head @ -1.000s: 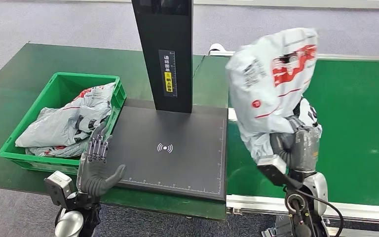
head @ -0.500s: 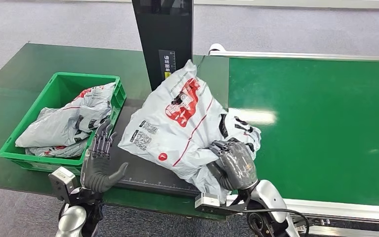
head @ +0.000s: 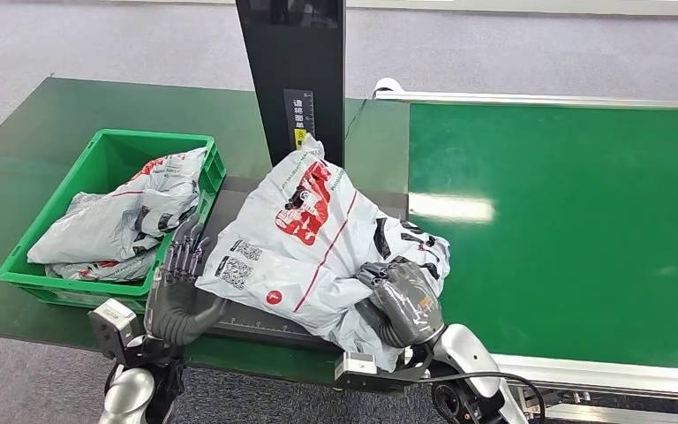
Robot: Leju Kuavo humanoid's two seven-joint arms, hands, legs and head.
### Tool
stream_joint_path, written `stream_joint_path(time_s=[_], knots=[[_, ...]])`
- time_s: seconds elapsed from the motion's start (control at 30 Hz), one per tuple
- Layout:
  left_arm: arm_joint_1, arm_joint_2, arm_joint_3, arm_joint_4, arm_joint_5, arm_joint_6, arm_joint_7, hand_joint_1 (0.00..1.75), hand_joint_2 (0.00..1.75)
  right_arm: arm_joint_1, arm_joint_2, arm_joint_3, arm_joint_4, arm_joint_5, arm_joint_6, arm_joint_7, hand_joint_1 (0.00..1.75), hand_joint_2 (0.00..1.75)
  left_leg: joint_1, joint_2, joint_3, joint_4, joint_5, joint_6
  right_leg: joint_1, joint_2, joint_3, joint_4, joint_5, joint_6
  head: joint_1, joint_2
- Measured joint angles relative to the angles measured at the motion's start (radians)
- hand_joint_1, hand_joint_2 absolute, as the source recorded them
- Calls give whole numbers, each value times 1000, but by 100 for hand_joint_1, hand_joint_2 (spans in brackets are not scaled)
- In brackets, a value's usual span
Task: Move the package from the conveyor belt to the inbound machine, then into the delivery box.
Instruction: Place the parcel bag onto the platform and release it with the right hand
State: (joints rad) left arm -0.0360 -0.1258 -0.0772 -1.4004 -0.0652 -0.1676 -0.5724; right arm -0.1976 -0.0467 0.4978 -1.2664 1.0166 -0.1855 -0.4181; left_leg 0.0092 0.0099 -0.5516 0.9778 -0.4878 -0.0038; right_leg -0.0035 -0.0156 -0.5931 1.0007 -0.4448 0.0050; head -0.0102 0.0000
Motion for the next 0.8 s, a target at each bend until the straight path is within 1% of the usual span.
stream_joint_path(time_s=[0.07, 0.17, 0.23, 0.3, 0.47, 0.6, 0.63, 0.67, 0.7, 0.77, 0.8], knots=[[5, 1, 0, -2, 4, 5, -1, 0, 175, -18, 0, 12, 31, 25, 32, 41, 175, 175, 0, 0, 0, 0, 0, 0, 0, 0, 0, 0, 0, 0, 0, 0], [23, 2, 1, -15, 6, 14, -2, 0, 175, -57, 1, 36, 103, 72, 50, 118, 175, 175, 0, 0, 0, 0, 0, 0, 0, 0, 0, 0, 0, 0, 0, 0], [38, 2, 3, -29, 7, 20, -1, 0, 175, -85, 1, 51, 154, 99, 43, 159, 175, 175, 0, 0, 0, 0, 0, 0, 0, 0, 0, 0, 0, 0, 0, 0], [51, 2, 5, -42, 10, 27, -1, 0, 175, -110, 1, 63, 195, 119, 24, 182, 175, 175, 0, 0, 0, 0, 0, 0, 0, 0, 0, 0, 0, 0, 0, 0], [71, 0, 20, -68, 37, 53, -2, 0, 175, -160, 1, 91, 267, 158, 4, 212, 175, 175, 0, 0, 0, 0, 0, 0, 0, 0, 0, 0, 0, 0, 0, 0], [74, -3, 33, -79, 52, 60, -4, 0, 175, -192, 4, 116, 319, 152, 6, 194, 175, 175, 0, 0, 0, 0, 0, 0, 0, 0, 0, 0, 0, 0, 0, 0], [73, -3, 35, -79, 54, 60, -4, 0, 175, -199, 4, 122, 332, 146, 7, 184, 170, 175, 0, 0, 0, 0, 0, 0, 0, 0, 0, 0, 0, 0, 0, 0], [71, -3, 36, -79, 55, 59, -5, 0, 175, -207, 4, 129, 343, 141, 8, 173, 151, 175, 0, 0, 0, 0, 0, 0, 0, 0, 0, 0, 0, 0, 0, 0], [69, -3, 36, -79, 57, 58, -5, 0, 175, -213, 4, 135, 354, 136, 9, 162, 117, 175, 0, 0, 1, 0, 0, 0, 0, 0, 0, 0, 0, 0, 0, 0], [62, -3, 37, -76, 61, 55, -8, 0, 175, -224, 5, 150, 372, 123, 11, 134, 37, 175, 0, 0, 1, 0, 0, 0, 0, 0, 0, 0, 0, 0, 0, 0], [57, -3, 37, -74, 63, 54, -9, 0, 175, -226, 6, 156, 378, 111, 13, 114, 13, 175, 0, 0, 1, 0, 0, 0, 0, 0, 1, 0, 0, 0, 0, 0]])
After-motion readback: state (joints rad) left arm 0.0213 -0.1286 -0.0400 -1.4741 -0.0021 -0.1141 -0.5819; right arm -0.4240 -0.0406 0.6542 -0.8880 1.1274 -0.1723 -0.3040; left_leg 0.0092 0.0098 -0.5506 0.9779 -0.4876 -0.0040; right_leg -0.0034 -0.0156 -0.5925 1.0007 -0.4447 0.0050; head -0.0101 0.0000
